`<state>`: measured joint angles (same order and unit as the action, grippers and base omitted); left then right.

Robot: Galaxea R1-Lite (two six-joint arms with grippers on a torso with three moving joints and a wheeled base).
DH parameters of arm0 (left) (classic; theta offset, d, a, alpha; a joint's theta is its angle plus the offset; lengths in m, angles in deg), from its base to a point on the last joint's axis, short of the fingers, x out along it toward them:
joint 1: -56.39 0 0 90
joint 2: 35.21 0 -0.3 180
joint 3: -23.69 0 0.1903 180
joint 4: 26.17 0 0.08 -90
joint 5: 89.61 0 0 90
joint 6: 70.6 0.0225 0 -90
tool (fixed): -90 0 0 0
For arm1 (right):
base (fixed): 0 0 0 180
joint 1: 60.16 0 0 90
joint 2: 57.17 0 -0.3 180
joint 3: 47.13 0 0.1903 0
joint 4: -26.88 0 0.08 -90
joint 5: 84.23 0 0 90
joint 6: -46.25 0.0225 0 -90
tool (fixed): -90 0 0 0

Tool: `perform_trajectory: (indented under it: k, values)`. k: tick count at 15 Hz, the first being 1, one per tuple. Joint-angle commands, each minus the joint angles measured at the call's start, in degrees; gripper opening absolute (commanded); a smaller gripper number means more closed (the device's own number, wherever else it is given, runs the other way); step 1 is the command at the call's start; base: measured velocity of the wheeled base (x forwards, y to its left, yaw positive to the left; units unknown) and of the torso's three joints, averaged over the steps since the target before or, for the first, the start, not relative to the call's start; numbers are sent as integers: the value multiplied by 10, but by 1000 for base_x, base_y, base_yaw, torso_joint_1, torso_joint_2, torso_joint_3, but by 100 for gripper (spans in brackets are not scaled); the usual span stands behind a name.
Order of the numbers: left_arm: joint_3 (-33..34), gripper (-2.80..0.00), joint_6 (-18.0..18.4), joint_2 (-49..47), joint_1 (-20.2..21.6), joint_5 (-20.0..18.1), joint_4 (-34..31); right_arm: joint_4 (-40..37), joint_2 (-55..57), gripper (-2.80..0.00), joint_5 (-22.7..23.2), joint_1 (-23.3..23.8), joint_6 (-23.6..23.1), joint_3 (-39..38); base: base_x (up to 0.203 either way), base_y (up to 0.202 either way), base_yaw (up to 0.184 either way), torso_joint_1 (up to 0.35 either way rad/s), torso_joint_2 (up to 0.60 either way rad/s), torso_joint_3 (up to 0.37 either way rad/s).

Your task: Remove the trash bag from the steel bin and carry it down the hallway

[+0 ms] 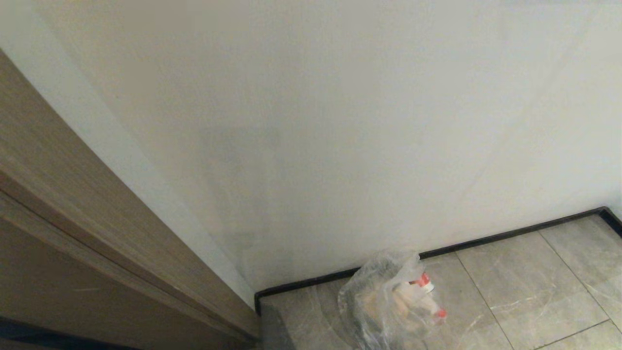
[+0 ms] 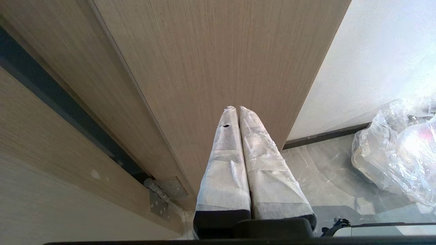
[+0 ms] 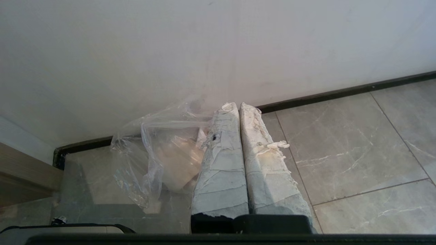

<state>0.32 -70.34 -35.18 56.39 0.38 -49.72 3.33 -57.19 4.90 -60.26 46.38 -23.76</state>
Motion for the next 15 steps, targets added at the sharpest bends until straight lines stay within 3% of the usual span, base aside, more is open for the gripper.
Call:
perform_trajectory:
  k: [1, 7, 15]
  values:
    - [0, -280, 0, 0, 0, 0, 0, 0, 1, -280, -1, 0, 0, 0, 0, 0, 0, 0, 0, 0]
    - [0, -280, 1, 0, 0, 0, 0, 0, 1, -280, 0, 0, 0, 0, 0, 0, 0, 1, 1, 27]
    - [0, -280, -1, 0, 0, 0, 1, 0, 1, -280, 0, 0, 0, 0, 0, 0, 0, 1, 3, 190]
